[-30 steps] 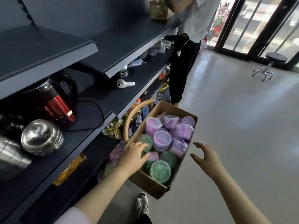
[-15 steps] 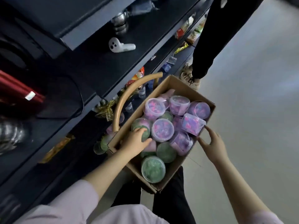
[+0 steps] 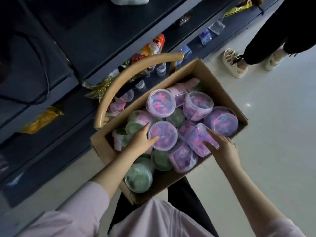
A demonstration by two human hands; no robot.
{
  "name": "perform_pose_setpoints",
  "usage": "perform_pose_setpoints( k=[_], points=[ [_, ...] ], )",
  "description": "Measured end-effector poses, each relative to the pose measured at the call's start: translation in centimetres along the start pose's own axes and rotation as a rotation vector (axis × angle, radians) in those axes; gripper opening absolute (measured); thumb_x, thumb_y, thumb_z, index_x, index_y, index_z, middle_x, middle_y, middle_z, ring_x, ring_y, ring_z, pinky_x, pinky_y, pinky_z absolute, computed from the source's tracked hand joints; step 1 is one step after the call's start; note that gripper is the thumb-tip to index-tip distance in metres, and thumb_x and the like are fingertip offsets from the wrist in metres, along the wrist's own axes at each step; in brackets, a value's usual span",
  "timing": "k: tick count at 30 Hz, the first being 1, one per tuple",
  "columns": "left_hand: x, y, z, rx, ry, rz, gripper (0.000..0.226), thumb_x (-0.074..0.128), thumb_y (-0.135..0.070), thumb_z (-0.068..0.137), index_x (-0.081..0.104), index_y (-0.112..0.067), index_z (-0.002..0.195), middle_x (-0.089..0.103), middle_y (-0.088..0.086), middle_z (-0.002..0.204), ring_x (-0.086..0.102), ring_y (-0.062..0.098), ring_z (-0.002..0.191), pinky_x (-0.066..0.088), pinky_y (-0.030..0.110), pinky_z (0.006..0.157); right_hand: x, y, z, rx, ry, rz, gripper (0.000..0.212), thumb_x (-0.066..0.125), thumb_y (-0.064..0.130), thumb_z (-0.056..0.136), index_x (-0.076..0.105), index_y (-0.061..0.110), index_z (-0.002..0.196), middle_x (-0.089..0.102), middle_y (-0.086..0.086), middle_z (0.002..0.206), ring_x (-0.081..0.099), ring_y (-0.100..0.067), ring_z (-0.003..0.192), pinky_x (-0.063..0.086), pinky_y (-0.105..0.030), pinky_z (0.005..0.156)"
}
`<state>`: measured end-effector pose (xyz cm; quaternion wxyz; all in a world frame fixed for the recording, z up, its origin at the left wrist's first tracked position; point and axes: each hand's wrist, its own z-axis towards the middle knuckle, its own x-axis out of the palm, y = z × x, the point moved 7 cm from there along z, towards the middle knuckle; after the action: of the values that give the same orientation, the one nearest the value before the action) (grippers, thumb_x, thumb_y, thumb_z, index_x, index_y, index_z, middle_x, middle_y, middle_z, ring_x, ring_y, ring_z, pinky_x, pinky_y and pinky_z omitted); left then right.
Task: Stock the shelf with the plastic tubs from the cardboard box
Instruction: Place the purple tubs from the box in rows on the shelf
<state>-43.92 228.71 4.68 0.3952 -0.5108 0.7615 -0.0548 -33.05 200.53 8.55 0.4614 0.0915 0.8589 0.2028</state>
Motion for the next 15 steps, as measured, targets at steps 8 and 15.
perform_pose_setpoints(
  k=[8, 15],
  points=[
    [2.5, -0.6, 0.4, -0.087, -0.146, -0.116, 0.043, 0.077, -0.031, 0.076, 0.062, -0.004, 0.106, 0.062, 0.01, 0.099, 0.058, 0.023, 0.086, 0.048, 0.032, 0.075, 0.0, -0.9, 0.6, 0.029, 0.024, 0.039, 0.046, 0.076, 0.041, 0.076, 0.064, 0.043, 0.12, 0.064, -0.009, 0.094, 0.061, -0.03, 0.087, 0.048, -0.034, 0.074],
    [-3.1, 1.3, -5.8, -0.094, -0.358, -0.352, 0.039, 0.081, -0.037, 0.069, 0.068, -0.016, 0.099, 0.063, -0.009, 0.081, 0.061, 0.013, 0.079, 0.045, 0.023, 0.067, -2.3, 4.8, -2.5, -0.163, -0.102, 0.134, 0.045, 0.079, 0.026, 0.077, 0.067, 0.033, 0.119, 0.07, -0.006, 0.086, 0.057, -0.019, 0.076, 0.041, -0.027, 0.068]
  ],
)
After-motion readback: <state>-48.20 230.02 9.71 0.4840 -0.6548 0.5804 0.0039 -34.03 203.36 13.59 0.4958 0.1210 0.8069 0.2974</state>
